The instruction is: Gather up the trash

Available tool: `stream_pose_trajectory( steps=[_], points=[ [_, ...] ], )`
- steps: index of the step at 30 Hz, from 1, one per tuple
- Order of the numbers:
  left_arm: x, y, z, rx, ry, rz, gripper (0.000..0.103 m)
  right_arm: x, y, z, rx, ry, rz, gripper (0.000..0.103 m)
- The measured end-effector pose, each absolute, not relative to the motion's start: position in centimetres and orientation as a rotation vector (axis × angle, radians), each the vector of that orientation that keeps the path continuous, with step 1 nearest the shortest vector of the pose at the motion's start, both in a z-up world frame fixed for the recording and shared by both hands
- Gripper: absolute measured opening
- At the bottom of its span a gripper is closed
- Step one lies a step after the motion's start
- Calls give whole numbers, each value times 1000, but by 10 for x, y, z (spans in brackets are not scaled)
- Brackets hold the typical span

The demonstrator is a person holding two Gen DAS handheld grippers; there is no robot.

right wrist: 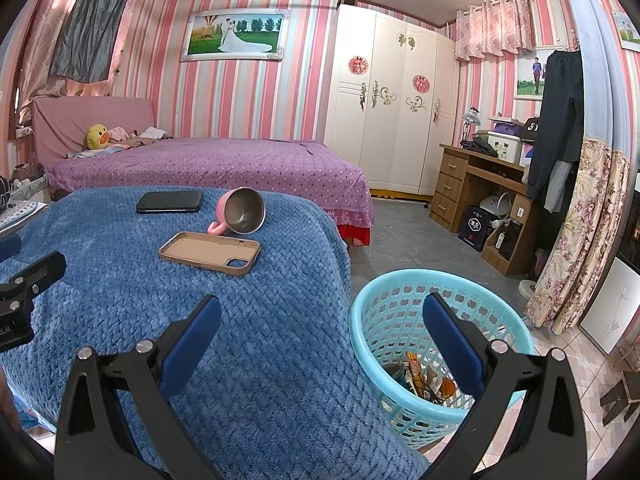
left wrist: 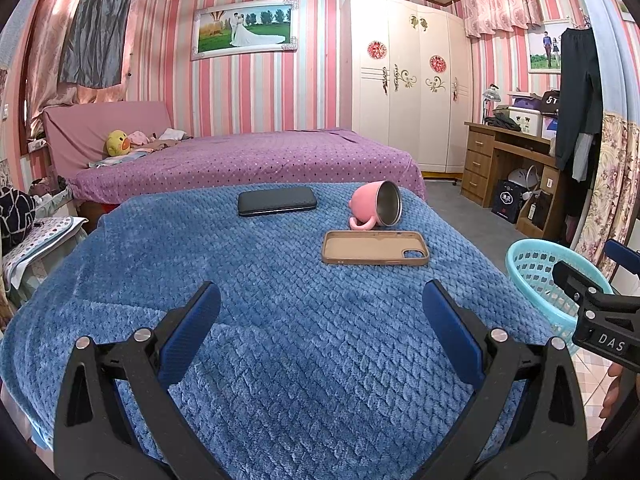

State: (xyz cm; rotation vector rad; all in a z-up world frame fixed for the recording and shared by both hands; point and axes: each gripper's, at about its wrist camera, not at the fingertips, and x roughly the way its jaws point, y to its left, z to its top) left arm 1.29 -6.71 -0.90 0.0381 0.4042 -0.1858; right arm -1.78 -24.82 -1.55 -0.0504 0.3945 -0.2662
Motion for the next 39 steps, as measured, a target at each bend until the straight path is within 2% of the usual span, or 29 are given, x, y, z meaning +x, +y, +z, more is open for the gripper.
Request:
stream_pose_trajectory(
  steps=[39],
  points=[
    [16,-67,-12,43,418,-175,98,-16,-244,-19,-48,393,-263,98]
  ],
)
